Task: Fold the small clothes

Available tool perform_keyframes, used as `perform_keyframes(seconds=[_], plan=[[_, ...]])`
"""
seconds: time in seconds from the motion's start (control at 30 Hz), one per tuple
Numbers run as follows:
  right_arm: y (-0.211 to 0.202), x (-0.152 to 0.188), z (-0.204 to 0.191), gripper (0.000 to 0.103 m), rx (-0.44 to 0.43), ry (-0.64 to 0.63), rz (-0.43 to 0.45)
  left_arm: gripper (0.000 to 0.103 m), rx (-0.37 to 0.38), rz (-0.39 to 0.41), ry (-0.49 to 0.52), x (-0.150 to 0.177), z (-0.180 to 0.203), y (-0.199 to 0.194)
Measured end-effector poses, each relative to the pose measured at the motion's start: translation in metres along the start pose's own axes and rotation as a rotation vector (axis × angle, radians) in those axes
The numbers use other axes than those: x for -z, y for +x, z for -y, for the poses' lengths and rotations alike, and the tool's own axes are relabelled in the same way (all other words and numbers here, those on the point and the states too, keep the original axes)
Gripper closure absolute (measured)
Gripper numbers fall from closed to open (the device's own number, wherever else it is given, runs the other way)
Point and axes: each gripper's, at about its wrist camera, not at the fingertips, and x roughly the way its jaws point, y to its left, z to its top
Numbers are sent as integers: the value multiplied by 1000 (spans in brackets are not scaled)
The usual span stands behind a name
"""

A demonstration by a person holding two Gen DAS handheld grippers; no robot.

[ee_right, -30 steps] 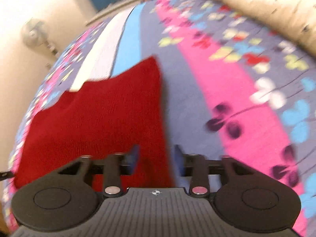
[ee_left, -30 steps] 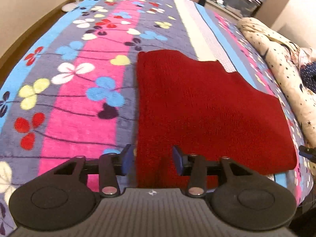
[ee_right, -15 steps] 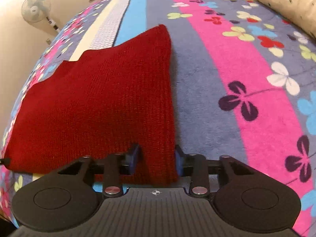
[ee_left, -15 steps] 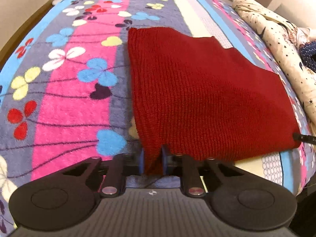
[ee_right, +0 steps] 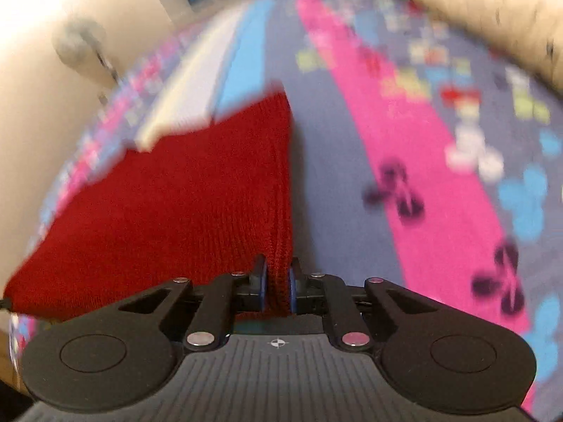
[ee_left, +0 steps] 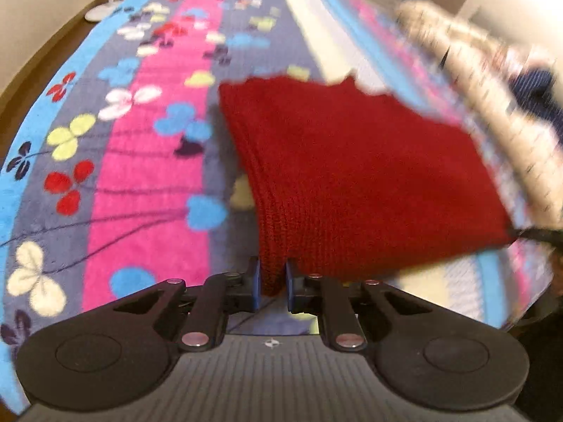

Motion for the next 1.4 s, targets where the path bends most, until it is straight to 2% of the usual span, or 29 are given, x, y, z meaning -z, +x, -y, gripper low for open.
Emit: perform_keyframes(seconds=[0.07, 0.13, 0.2, 0.23, 0.33, 0.37, 0.43, 0.5, 0.53, 0.57, 0.6, 0.7, 0.73, 0.8, 0.87, 0.97, 1.07, 1.13, 1.23, 1.37, 1.4], plan=[[-1, 2, -7, 87, 42, -55, 7, 80, -47, -15, -4, 0, -3, 8], [-9, 0, -10, 86, 50, -67, 57, 72, -54, 18, -22, -2, -5, 4], [-22, -3, -14, 86, 60, -74, 147, 72, -43, 68, -48, -5, -9, -2], [-27, -3, -16, 82, 62, -79, 193, 72, -38, 91, -55, -7, -10, -5], [-36, -7, -21, 80, 8, -101, 275, 72, 0, 146, -42, -12, -2, -11], [-34, -7, -23, 80, -11, -114, 267, 72, 13, 147, -28, -13, 2, -10], [-17, -6, -28, 78, -4, -158, 182, 72, 16, 120, 13, -14, 12, -3], [10, -1, -32, 78, 76, -207, 50, 72, -33, 39, 58, -12, 19, 15], [19, 1, -34, 78, 100, -224, 14, 72, -75, 2, 73, -10, 21, 23], [20, 0, -38, 78, 110, -238, 19, 72, -120, -23, 84, -9, 22, 29], [16, -3, -40, 78, 105, -240, 45, 71, -131, -28, 84, -9, 22, 31], [4, -7, -38, 78, 71, -194, 111, 71, -89, 33, 70, -11, 22, 19], [5, -7, -36, 78, 82, -186, 109, 71, -78, 38, 70, -11, 22, 17], [16, -5, -33, 78, 145, -192, 62, 71, -108, -6, 79, -9, 22, 26], [22, -4, -33, 69, 181, -209, 31, 70, -128, -43, 86, -7, 21, 33], [10, -5, -37, 69, 168, -194, 103, 68, -110, 32, 51, -10, 19, 19], [-7, -8, -39, 69, 159, -160, 210, 55, -105, 116, -10, -14, 12, 5], [-15, -10, -42, 66, 155, -150, 266, 43, -120, 156, -38, -16, 10, -2], [-24, -10, -50, 63, 145, -164, 339, 33, -148, 201, -56, -20, 11, -8], [-31, -10, -68, 55, 126, -203, 423, 30, -168, 275, -83, -24, 8, -17], [-33, -9, -74, 52, 120, -212, 438, 26, -176, 290, -85, -25, 8, -19]])
